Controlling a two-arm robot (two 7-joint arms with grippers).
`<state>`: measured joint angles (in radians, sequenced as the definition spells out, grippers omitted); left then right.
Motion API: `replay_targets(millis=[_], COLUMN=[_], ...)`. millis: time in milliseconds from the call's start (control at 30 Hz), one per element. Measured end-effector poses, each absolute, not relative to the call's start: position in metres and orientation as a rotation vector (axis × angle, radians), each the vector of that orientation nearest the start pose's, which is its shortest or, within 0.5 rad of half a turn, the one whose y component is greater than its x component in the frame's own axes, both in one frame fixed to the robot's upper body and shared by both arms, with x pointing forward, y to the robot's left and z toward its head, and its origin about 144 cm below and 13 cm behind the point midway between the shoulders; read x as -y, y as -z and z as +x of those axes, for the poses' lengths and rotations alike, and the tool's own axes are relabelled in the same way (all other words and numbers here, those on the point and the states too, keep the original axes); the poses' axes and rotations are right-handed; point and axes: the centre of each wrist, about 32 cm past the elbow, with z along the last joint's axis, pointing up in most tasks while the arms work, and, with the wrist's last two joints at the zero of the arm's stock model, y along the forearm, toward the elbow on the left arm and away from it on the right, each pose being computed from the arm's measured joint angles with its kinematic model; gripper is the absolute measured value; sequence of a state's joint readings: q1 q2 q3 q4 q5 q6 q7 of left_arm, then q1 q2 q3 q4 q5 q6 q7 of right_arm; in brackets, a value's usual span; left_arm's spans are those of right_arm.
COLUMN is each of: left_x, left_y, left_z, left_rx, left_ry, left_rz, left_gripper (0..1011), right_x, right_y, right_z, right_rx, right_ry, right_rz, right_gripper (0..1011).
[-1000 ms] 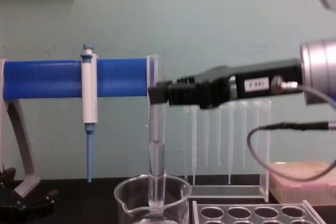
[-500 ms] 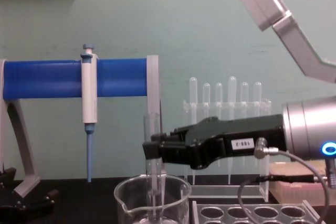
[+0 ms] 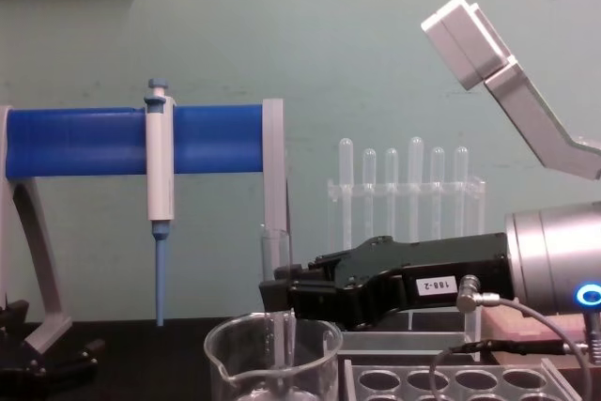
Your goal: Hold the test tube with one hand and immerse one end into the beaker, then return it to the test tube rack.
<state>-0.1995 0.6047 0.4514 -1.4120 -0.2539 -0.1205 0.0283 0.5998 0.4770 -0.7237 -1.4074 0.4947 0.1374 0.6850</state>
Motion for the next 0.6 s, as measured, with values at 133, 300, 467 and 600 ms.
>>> replay_targets(millis=[133,300,467,600], left_x=[-0.3097,-0.3097,-0.3097,-0.3097], left_y=[-1.1398,-1.1398,-1.1398,-1.1398], left_z=[0.4886,0.4886,0.4886,0.4886], left_rx=[0.285,0.285,0.285,0.285], left_ry=[-1.248,-1.248,-1.248,-1.248], left_rz=[0.304,0.304,0.304,0.305], left_gripper=[1000,1000,1000,1000], right_x=[0.2,0.1999,0.1998,0.1997], right_y=[-1.2384,-1.2383,-1.2384,-1.2385], right_z=[0.5613,0.5611,0.5613,0.5614], right_rx=[0.082,0.083,0.083,0.083], right_ry=[0.38,0.38,0.379,0.379], right_rz=[-0.222,-0.222,-0.223,-0.224], right_gripper=[221,221,221,221])
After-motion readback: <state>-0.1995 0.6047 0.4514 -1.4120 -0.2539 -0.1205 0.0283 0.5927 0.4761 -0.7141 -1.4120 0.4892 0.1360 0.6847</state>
